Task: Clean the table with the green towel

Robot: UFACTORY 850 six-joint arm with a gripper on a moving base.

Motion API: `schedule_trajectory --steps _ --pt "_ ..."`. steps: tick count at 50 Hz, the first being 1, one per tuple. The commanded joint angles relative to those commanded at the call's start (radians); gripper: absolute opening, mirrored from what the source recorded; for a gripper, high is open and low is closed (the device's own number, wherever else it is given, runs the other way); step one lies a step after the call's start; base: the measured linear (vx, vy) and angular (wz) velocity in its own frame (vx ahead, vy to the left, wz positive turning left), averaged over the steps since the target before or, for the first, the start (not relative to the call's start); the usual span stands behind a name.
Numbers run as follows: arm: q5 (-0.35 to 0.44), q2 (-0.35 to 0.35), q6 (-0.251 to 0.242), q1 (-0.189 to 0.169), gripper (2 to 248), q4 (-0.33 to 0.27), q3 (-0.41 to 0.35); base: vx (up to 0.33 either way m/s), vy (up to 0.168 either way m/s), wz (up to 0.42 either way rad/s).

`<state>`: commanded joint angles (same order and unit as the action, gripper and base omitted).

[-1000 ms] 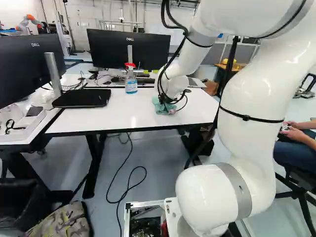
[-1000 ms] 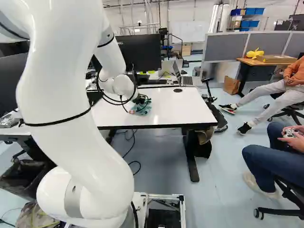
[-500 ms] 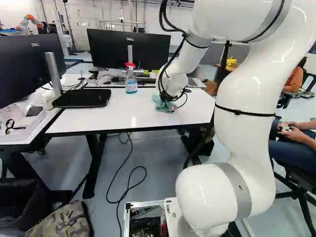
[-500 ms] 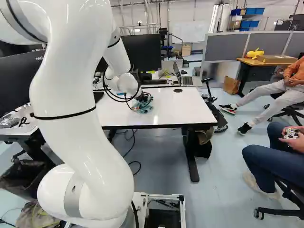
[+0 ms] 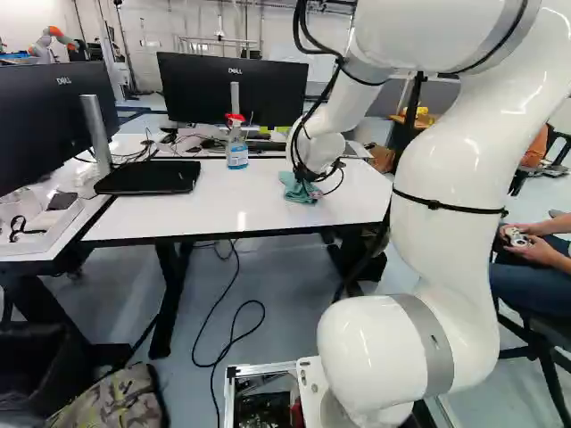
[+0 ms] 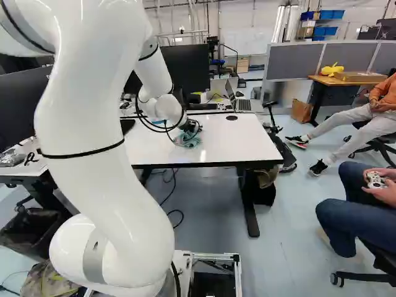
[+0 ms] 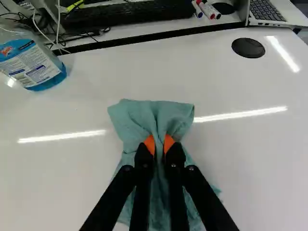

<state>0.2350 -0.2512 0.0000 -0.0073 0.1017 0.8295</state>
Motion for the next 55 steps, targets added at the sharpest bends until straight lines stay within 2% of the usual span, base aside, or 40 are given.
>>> schedule_trajectory --steps 16,33,55 --pt "-0.031 0.044 0.0 0.0 41 0.0 -0.009 0.0 0.0 0.0" --pt "-0.121 0.106 0.0 0.008 41 0.0 -0.035 0.0 0.0 0.0" --pt "-0.258 0.264 0.0 0.022 41 0.0 -0.143 0.0 0.0 0.0"
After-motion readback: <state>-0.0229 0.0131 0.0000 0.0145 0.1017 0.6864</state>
